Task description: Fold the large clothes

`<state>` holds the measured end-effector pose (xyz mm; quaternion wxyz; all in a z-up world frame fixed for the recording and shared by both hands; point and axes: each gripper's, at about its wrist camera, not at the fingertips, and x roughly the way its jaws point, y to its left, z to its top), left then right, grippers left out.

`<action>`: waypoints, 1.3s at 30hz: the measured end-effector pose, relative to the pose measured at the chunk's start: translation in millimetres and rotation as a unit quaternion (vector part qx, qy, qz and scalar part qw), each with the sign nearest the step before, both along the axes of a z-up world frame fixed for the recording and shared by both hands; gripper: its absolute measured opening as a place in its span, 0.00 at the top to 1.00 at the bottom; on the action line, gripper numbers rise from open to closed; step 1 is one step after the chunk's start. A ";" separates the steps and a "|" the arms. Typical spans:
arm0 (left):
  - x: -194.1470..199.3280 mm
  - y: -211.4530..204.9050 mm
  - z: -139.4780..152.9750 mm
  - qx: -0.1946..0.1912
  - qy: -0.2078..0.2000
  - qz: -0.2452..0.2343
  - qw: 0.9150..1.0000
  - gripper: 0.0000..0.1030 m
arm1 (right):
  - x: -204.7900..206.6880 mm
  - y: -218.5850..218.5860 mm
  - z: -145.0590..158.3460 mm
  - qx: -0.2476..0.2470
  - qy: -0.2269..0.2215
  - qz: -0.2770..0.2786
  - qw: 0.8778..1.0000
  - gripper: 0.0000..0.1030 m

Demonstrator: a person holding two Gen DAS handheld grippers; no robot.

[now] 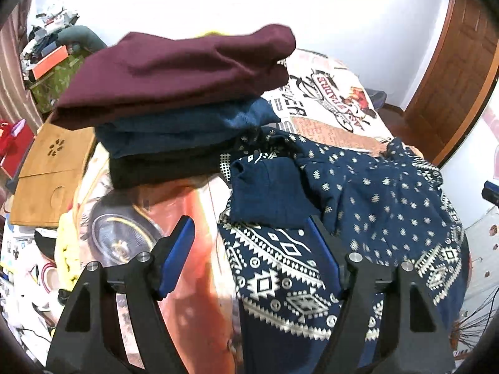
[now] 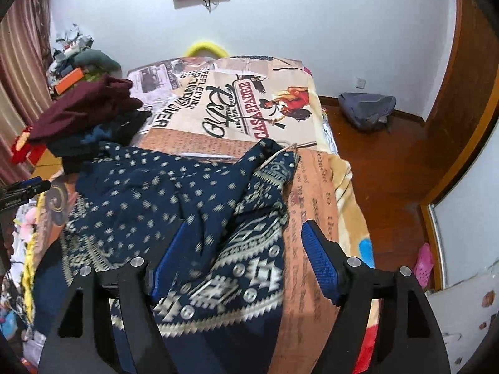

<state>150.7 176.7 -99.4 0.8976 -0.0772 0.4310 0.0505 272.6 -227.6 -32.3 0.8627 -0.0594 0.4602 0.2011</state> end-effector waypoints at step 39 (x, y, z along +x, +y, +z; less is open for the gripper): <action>-71.7 -45.4 -87.6 -0.198 0.095 -0.087 0.972 0.67 | -80.9 -36.8 -84.8 0.076 0.113 -0.067 0.988 0.68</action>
